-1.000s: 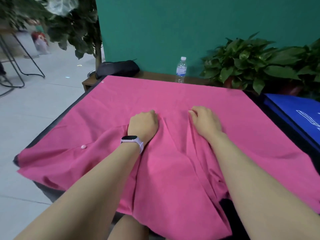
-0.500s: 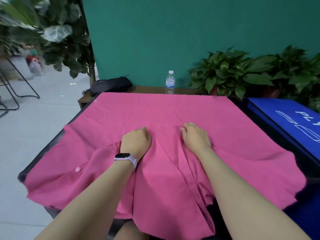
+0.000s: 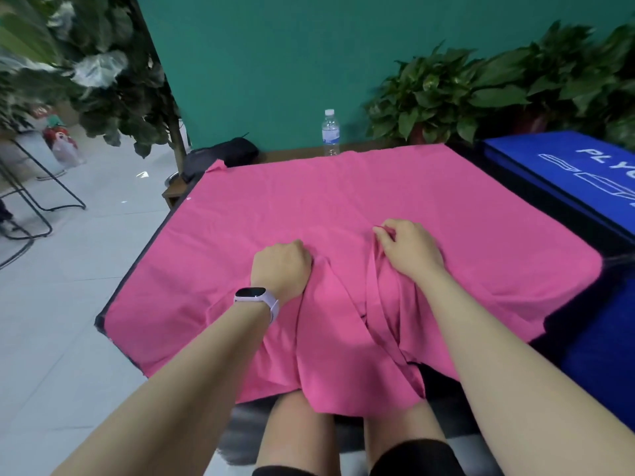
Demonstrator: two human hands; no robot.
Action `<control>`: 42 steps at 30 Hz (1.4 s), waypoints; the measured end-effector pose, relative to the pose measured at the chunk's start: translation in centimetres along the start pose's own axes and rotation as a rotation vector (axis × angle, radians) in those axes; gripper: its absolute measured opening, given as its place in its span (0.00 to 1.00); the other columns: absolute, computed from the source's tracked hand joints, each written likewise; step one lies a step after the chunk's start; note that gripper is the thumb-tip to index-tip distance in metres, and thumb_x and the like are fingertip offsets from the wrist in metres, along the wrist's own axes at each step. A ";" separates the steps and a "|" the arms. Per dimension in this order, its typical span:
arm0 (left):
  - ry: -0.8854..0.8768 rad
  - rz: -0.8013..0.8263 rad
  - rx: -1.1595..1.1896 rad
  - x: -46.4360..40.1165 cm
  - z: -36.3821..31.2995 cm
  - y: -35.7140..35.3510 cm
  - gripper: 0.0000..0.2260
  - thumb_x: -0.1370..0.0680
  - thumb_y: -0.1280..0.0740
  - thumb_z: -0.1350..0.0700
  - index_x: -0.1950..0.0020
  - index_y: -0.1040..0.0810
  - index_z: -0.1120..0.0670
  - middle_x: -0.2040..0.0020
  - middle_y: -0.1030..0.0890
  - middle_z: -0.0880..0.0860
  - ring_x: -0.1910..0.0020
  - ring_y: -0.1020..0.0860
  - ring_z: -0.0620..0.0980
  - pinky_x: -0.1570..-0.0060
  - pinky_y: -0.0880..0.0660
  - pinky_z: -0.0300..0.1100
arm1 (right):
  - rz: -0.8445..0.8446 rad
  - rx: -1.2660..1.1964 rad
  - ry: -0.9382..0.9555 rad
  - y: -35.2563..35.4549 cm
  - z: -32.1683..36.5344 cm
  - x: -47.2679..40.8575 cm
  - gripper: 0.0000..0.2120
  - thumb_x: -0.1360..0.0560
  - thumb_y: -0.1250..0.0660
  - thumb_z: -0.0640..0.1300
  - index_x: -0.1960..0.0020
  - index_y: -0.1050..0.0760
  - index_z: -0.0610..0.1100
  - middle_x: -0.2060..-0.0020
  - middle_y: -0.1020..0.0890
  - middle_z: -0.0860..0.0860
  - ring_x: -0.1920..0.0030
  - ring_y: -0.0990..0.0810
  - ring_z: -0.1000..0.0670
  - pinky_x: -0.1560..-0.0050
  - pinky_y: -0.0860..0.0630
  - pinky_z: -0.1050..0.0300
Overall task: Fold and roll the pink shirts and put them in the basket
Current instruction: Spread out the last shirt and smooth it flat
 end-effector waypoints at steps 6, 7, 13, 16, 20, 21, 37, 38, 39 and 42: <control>0.100 -0.121 0.212 -2.1 0.6 2.3 0.09 0.16 0.46 0.54 0.51 0.30 0.56 0.62 0.22 0.58 0.63 0.24 0.64 0.64 0.36 0.48 | 0.028 -0.001 0.006 0.2 0.4 0.2 0.13 0.18 0.39 0.55 0.53 0.22 0.48 0.56 0.15 0.44 0.52 0.19 0.37 0.58 0.26 0.48; 0.075 -0.291 0.249 -2.3 0.6 3.4 0.09 0.15 0.46 0.54 0.51 0.32 0.56 0.69 0.27 0.54 0.69 0.28 0.62 0.67 0.39 0.47 | 0.032 0.006 0.006 0.2 0.5 0.2 0.13 0.18 0.39 0.54 0.52 0.22 0.47 0.55 0.15 0.44 0.52 0.19 0.37 0.58 0.27 0.48; 0.071 -0.560 0.307 -8.0 -0.7 5.7 0.14 0.14 0.49 0.51 0.48 0.31 0.59 0.70 0.27 0.56 0.69 0.26 0.65 0.68 0.39 0.48 | 0.029 0.000 -0.007 0.2 0.6 0.4 0.14 0.18 0.39 0.53 0.56 0.25 0.45 0.59 0.16 0.44 0.54 0.20 0.37 0.59 0.27 0.47; 0.320 -0.558 0.397 -12.9 1.1 4.6 0.15 0.14 0.50 0.49 0.47 0.31 0.58 0.62 0.21 0.62 0.60 0.23 0.66 0.63 0.38 0.49 | 0.030 -0.003 -0.009 0.1 0.5 0.0 0.14 0.18 0.39 0.53 0.59 0.28 0.48 0.60 0.17 0.44 0.55 0.20 0.37 0.59 0.27 0.46; 0.273 -0.374 0.330 -15.0 1.8 0.3 0.11 0.16 0.47 0.52 0.53 0.31 0.55 0.58 0.21 0.58 0.58 0.22 0.64 0.62 0.37 0.49 | 0.018 0.021 -0.003 -0.2 0.2 -0.6 0.15 0.18 0.39 0.54 0.59 0.29 0.46 0.62 0.18 0.45 0.56 0.21 0.37 0.61 0.27 0.47; 0.230 -0.299 0.266 -14.7 1.6 -1.3 0.10 0.17 0.46 0.54 0.51 0.28 0.56 0.56 0.20 0.59 0.57 0.22 0.65 0.62 0.37 0.49 | 0.010 0.022 0.007 -0.3 0.1 -0.6 0.15 0.18 0.39 0.54 0.59 0.30 0.46 0.65 0.20 0.46 0.57 0.22 0.37 0.62 0.29 0.47; 0.329 -0.198 0.230 -15.2 2.4 -5.0 0.11 0.20 0.43 0.53 0.60 0.31 0.55 0.66 0.28 0.55 0.66 0.30 0.59 0.65 0.36 0.47 | -0.235 -0.065 0.209 0.9 1.2 -14.9 0.14 0.16 0.42 0.50 0.53 0.26 0.42 0.61 0.20 0.46 0.58 0.23 0.41 0.62 0.31 0.47; 0.335 -0.188 0.222 -15.3 2.4 -5.1 0.11 0.20 0.43 0.53 0.60 0.31 0.55 0.66 0.29 0.54 0.66 0.30 0.59 0.65 0.36 0.47 | -0.176 0.026 0.169 -0.6 0.2 -15.3 0.14 0.16 0.43 0.50 0.52 0.26 0.42 0.59 0.19 0.44 0.56 0.22 0.37 0.62 0.32 0.47; 0.331 -0.179 0.212 -15.3 2.4 -5.2 0.11 0.21 0.42 0.53 0.60 0.31 0.55 0.67 0.29 0.54 0.67 0.30 0.59 0.65 0.36 0.46 | -0.105 0.115 0.139 -2.1 -0.7 -15.2 0.13 0.16 0.43 0.50 0.50 0.25 0.43 0.56 0.18 0.42 0.54 0.21 0.36 0.61 0.32 0.47; 0.315 -0.171 0.197 -15.3 2.6 -5.3 0.11 0.21 0.42 0.53 0.61 0.32 0.55 0.69 0.31 0.52 0.67 0.31 0.59 0.65 0.37 0.46 | -0.050 0.195 0.140 -4.9 -2.0 -13.9 0.13 0.16 0.43 0.51 0.50 0.25 0.44 0.58 0.18 0.39 0.56 0.20 0.35 0.62 0.32 0.47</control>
Point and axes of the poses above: each hand's wrist, its own x-axis away from the middle knuckle, its own y-axis out of the back of the hand, z = x × y, the point moved 2 cm from there along -x, towards the middle knuckle
